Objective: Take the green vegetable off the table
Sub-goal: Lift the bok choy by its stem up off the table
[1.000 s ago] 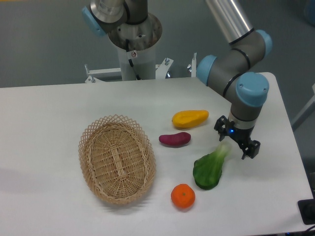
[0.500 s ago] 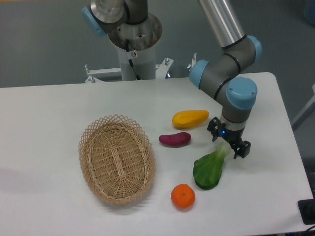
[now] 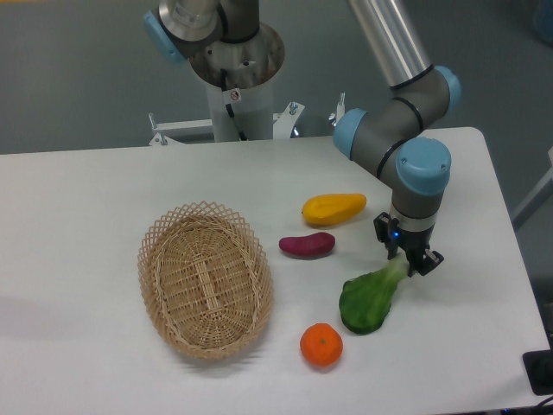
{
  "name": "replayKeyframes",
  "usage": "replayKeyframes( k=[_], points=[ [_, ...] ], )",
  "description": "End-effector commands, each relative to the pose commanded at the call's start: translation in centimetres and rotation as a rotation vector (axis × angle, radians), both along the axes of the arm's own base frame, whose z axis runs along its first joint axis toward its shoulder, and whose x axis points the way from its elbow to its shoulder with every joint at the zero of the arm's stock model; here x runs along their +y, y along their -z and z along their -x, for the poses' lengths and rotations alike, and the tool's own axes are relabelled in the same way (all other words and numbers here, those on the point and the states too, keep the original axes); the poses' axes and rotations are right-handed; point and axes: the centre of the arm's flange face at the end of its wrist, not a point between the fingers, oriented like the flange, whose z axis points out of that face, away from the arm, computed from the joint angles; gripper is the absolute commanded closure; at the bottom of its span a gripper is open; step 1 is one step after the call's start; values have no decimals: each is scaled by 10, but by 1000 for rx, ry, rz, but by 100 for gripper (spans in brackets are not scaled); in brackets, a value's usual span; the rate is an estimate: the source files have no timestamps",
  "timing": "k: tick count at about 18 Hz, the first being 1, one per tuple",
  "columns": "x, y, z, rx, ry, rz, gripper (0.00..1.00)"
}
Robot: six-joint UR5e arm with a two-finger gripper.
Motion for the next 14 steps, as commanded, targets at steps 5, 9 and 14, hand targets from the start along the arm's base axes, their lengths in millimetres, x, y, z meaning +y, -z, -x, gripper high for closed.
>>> replayKeyframes(
  k=[5, 9, 14],
  points=[
    [-8, -36, 11, 50, 25, -20, 75],
    [-1, -97, 17, 118, 60, -69, 74],
    [1, -166, 6, 81, 62, -151, 74]
  ],
)
